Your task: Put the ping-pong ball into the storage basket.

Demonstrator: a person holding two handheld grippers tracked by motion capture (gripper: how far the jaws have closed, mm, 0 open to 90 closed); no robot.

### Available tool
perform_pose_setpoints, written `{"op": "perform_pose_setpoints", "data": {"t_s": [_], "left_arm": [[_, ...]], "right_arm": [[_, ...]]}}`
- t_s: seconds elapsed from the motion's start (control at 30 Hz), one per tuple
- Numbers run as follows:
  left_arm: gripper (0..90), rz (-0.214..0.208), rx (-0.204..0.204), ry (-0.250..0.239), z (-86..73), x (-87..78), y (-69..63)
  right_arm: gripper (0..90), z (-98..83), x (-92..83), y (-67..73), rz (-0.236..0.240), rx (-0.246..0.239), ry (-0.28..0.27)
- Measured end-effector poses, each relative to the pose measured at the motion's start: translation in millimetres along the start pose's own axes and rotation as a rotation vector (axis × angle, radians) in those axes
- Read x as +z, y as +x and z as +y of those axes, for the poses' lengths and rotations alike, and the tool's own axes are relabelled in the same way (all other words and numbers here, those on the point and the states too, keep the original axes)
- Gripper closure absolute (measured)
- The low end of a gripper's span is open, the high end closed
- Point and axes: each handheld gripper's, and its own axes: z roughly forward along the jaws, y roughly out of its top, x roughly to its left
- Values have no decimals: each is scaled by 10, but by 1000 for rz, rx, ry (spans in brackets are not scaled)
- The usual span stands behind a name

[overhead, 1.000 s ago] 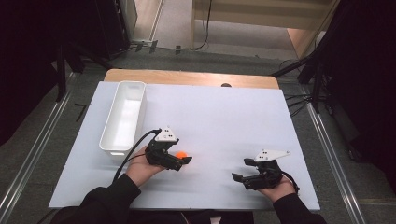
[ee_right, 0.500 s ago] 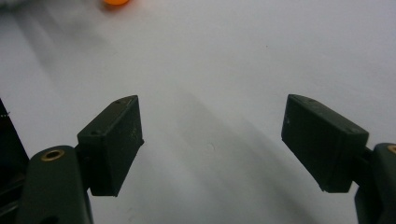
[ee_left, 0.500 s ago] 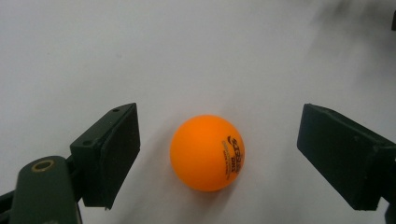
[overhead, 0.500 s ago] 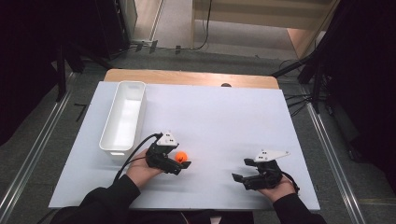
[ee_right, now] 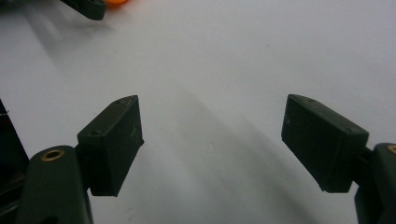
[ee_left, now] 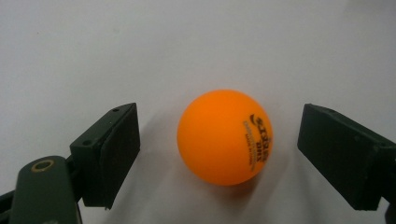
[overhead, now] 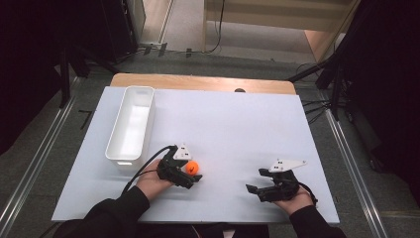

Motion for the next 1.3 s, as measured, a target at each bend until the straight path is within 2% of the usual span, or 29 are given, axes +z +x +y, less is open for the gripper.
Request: {"op": "perform_pose_setpoints", "data": {"t_s": [0.1, 0.17, 0.3, 0.57, 0.63, 0.67, 0.7, 0.87, 0.97, 1.17, 1.23, 1.3], "left_arm": [[133, 22, 32, -1, -10, 27, -34], [132, 20, 28, -4, -14, 26, -32], [132, 18, 28, -51, -74, 28, -30], [164, 29, 16, -54, -84, 9, -53], [258, 32, 12, -60, -87, -2, -69], [258, 31, 19, -60, -88, -17, -76], [350, 28, 14, -67, -91, -24, -91], [412, 34, 22, -51, -83, -43, -128], [489, 44, 0, -48, -73, -54, -139], [504, 35, -7, -47, -68, -52, -130], [504, 32, 12, -49, -74, -55, -122], [504, 25, 12, -52, -78, -56, -111]], "right_arm": [[190, -1, 0, 2, 0, 0, 0], [190, -1, 2, 3, 1, 1, 4], [190, 1, 5, 5, 0, -1, 12], [190, 3, 15, 11, -7, -4, 11], [190, 2, 15, 11, -8, -5, 11], [190, 2, 15, 11, -8, -5, 11], [190, 0, 17, 11, -11, -13, 20], [190, 1, 19, 16, -8, -13, 25], [190, 1, 22, 15, -7, -13, 26], [190, 1, 22, 16, -6, -14, 25], [190, 2, 21, 15, -4, -13, 24], [190, 2, 18, 17, 0, -9, 23]]}}
